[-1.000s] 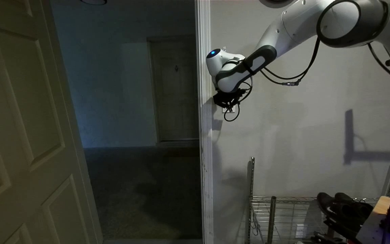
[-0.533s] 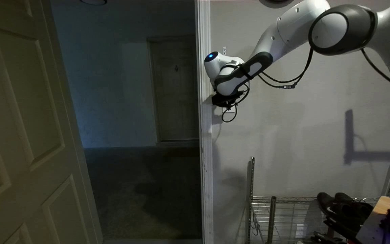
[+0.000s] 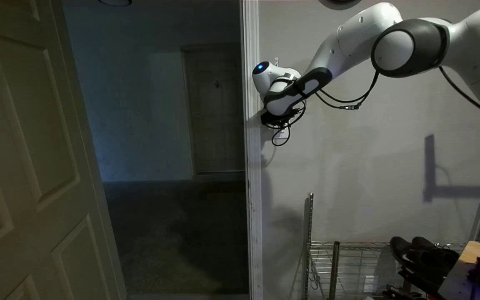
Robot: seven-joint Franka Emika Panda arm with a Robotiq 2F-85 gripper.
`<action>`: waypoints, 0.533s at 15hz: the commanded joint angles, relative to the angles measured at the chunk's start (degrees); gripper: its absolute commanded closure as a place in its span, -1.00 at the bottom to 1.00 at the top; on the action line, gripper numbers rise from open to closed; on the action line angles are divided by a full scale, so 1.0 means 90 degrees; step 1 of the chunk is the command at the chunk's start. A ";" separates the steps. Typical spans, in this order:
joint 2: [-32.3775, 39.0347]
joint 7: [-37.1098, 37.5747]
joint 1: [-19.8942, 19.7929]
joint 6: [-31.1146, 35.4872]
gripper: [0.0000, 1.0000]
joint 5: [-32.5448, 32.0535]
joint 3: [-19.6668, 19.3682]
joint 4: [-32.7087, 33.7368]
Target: Turn off the light switch
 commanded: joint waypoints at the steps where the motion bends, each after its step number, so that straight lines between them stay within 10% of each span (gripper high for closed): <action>1: 0.0216 0.0139 -0.0072 0.0063 0.90 0.0016 -0.0070 0.0251; 8: 0.0579 0.0048 -0.0093 0.0044 0.90 0.0082 -0.0081 0.0600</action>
